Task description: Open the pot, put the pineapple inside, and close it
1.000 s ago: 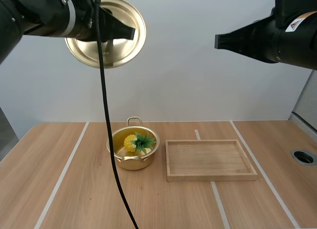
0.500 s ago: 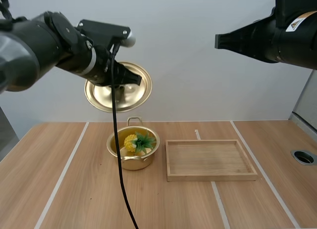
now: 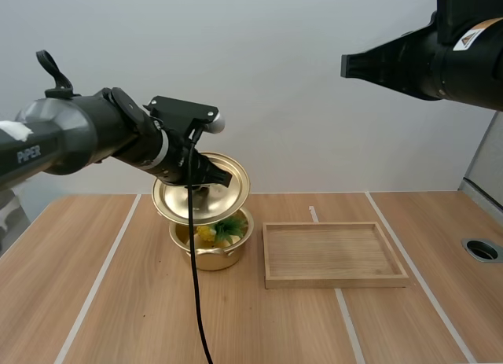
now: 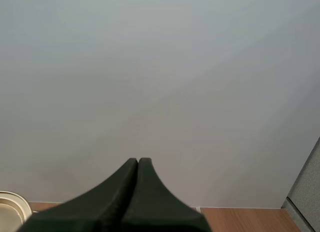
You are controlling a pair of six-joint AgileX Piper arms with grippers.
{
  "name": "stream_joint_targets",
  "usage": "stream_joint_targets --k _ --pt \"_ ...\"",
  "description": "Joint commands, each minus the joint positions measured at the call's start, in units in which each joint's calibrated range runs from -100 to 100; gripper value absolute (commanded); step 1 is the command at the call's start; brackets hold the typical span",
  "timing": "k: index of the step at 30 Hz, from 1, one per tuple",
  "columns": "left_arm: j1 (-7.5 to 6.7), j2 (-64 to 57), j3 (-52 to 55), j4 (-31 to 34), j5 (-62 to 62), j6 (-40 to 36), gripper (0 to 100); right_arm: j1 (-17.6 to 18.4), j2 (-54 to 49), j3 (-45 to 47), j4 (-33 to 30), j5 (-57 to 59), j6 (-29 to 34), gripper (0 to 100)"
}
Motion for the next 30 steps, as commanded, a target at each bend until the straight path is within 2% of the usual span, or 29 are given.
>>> stream_joint_targets --k 1,13,30 --pt "-0.1 1.7 0.3 -3.0 -2.5 2.2 0 -0.3 -0.6 0.2 -0.3 -0.2 0.2 0" --pt "-0.1 10.2 0.3 -5.7 -9.0 7.4 0 -0.3 -0.6 0.2 -0.3 -0.2 0.2 0" --pt "-0.1 19.2 0.3 -11.3 -9.6 12.4 0 -0.3 -0.6 0.2 -0.3 -0.2 0.2 0"
